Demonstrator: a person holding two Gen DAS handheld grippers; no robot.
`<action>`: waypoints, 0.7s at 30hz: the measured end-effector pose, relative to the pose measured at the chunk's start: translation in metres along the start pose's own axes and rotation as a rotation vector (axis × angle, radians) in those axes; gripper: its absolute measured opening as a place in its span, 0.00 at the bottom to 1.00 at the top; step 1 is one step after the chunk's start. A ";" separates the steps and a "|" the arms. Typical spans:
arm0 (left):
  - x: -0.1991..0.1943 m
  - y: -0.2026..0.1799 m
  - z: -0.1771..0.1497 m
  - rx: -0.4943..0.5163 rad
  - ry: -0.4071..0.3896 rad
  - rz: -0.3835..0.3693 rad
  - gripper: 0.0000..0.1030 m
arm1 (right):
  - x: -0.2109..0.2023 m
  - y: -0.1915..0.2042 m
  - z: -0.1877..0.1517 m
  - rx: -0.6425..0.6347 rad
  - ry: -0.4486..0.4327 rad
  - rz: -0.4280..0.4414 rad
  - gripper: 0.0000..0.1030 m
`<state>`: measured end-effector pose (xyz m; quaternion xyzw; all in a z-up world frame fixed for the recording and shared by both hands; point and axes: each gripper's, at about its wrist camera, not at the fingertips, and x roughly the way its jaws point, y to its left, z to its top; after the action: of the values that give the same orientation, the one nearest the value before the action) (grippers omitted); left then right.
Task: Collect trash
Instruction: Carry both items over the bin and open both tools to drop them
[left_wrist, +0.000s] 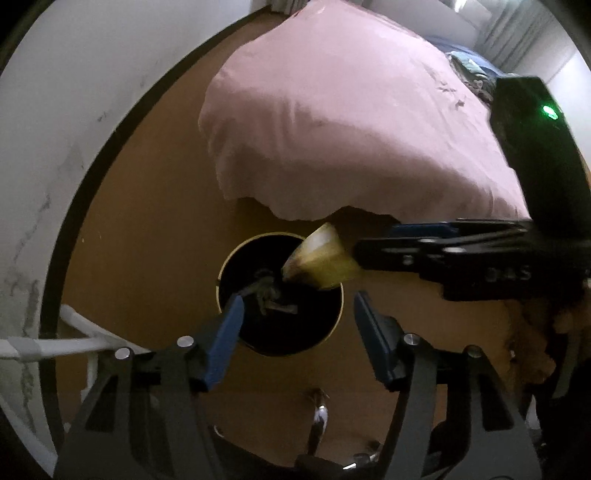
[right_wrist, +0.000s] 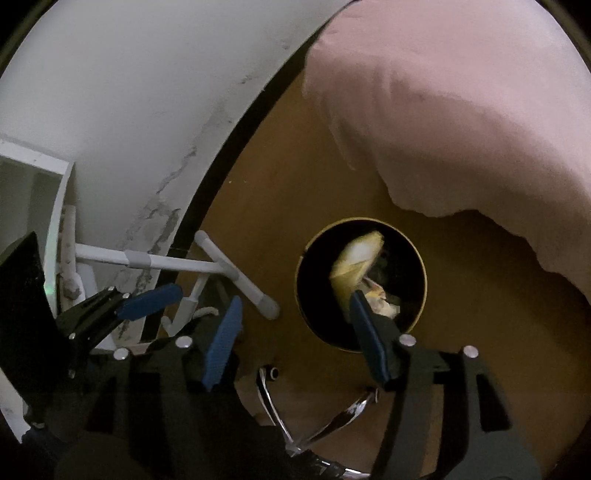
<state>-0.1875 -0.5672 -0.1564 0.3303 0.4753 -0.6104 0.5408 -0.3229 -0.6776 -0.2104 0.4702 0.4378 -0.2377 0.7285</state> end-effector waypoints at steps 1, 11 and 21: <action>-0.011 -0.005 -0.001 0.015 -0.017 0.011 0.65 | -0.006 0.006 0.001 -0.013 -0.014 -0.010 0.58; -0.202 -0.002 -0.074 -0.030 -0.324 0.267 0.93 | -0.081 0.159 -0.008 -0.344 -0.260 -0.021 0.79; -0.342 0.123 -0.274 -0.497 -0.383 0.677 0.94 | -0.012 0.409 -0.108 -0.717 -0.064 0.288 0.80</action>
<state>-0.0305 -0.1869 0.0394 0.2087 0.3641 -0.3170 0.8505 -0.0638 -0.4003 -0.0240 0.2347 0.3999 0.0206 0.8858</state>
